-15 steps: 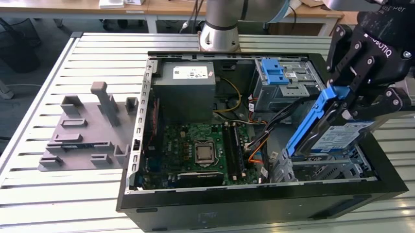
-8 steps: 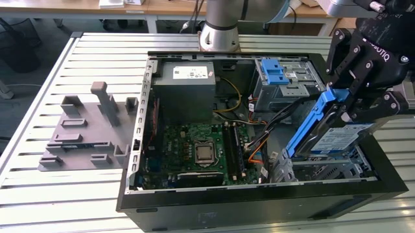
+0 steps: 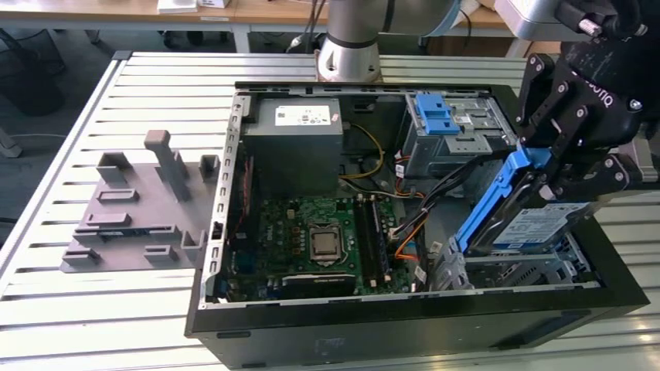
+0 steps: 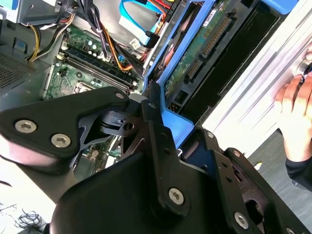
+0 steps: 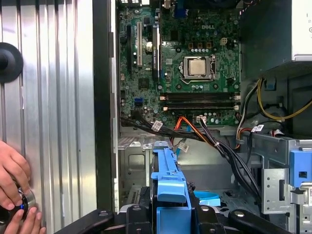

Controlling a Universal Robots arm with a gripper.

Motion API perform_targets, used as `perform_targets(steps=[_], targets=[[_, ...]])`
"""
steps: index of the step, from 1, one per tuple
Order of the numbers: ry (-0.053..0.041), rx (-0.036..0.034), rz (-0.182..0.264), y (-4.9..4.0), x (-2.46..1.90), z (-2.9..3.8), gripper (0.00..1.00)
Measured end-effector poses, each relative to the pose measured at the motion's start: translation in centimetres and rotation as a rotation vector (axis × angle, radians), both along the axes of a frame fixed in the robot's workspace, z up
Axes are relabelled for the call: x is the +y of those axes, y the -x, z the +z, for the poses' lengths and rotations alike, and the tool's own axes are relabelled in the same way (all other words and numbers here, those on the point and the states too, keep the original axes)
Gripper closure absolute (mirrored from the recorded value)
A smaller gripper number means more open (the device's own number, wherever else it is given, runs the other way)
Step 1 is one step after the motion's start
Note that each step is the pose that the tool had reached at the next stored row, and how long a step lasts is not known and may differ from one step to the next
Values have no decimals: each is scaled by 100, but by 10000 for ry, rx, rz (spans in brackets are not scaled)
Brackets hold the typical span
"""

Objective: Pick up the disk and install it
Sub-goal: 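Insert the disk into the insertion slot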

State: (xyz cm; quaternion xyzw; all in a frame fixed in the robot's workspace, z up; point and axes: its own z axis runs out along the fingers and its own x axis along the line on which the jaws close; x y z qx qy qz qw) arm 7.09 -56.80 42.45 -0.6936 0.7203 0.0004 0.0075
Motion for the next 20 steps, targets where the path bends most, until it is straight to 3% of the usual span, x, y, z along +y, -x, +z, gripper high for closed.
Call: perform_targets(steps=[20], targets=[[-1,2,0,0,0,-52,64]])
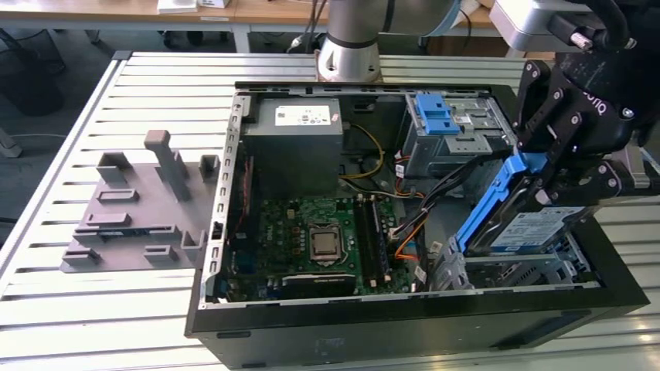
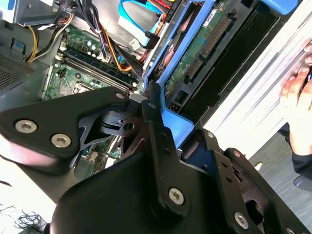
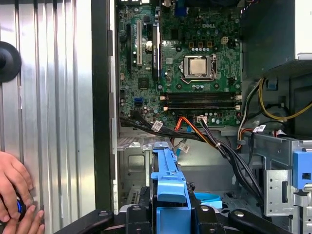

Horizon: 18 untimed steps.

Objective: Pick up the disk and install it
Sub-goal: 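Insert the disk into the insertion slot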

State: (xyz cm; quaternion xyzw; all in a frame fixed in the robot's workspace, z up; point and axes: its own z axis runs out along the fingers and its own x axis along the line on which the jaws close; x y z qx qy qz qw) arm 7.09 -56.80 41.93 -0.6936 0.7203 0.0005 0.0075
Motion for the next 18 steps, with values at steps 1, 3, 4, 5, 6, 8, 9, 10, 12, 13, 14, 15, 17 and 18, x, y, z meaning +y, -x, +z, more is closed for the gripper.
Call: perform_targets(steps=[1,3,4,5,6,8,9,10,12,13,14,15,17,18], targets=[[0,0,0,0,0,-7,64],[1,1,0,0,0,-19,64],[0,0,0,0,0,-25,64],[1,0,1,0,-1,-32,64],[1,0,0,0,-1,-39,64],[0,0,0,0,-1,-56,64],[0,0,0,0,-2,-65,64],[0,0,0,0,-2,-75,64],[1,0,0,0,-3,-92,64],[1,0,0,0,-3,-101,64],[1,0,0,0,-4,-110,64],[1,0,0,0,-5,-119,64],[1,0,0,0,-5,-137,64],[1,0,0,0,-6,-146,64]])
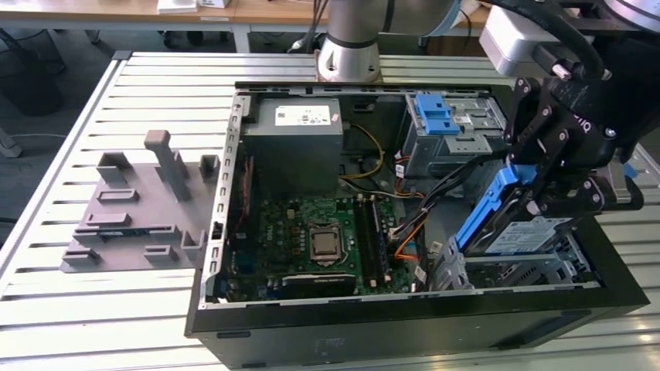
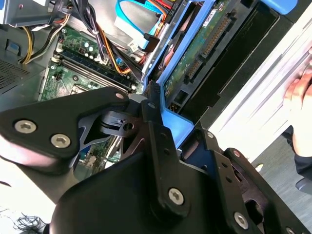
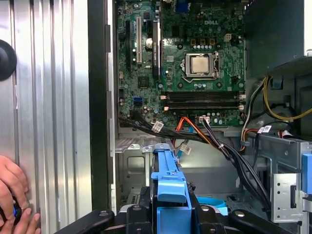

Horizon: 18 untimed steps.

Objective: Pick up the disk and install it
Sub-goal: 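Insert the disk into the insertion slot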

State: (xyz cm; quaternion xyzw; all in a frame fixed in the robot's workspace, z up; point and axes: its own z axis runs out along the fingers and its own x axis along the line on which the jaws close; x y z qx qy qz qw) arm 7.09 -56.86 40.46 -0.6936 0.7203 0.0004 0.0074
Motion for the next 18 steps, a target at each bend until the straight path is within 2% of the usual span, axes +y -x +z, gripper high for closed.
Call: perform_targets(steps=[18], targets=[[-2,0,0,0,-11,-181,64]])
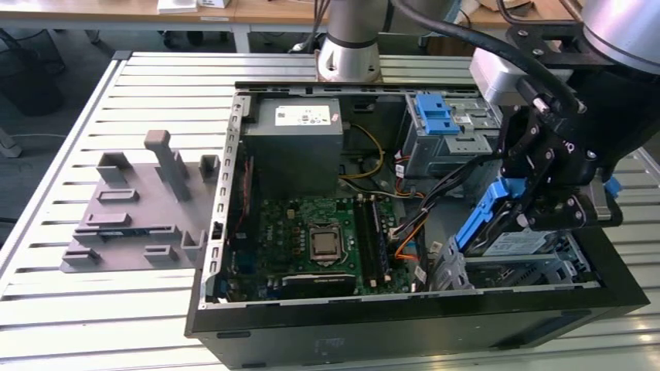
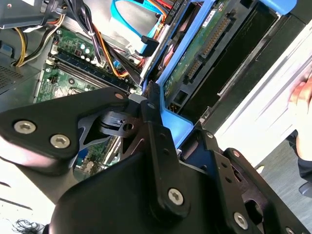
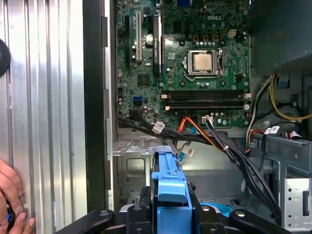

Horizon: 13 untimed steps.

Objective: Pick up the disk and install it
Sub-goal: 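Insert the disk into the insertion slot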

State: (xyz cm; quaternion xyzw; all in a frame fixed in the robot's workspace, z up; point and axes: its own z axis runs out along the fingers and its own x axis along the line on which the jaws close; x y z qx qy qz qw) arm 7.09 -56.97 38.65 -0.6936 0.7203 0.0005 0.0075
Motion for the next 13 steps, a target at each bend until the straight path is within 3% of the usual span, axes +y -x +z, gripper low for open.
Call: perform_targets(steps=[13], targets=[[0,0,0,0,-5,-127,64]])
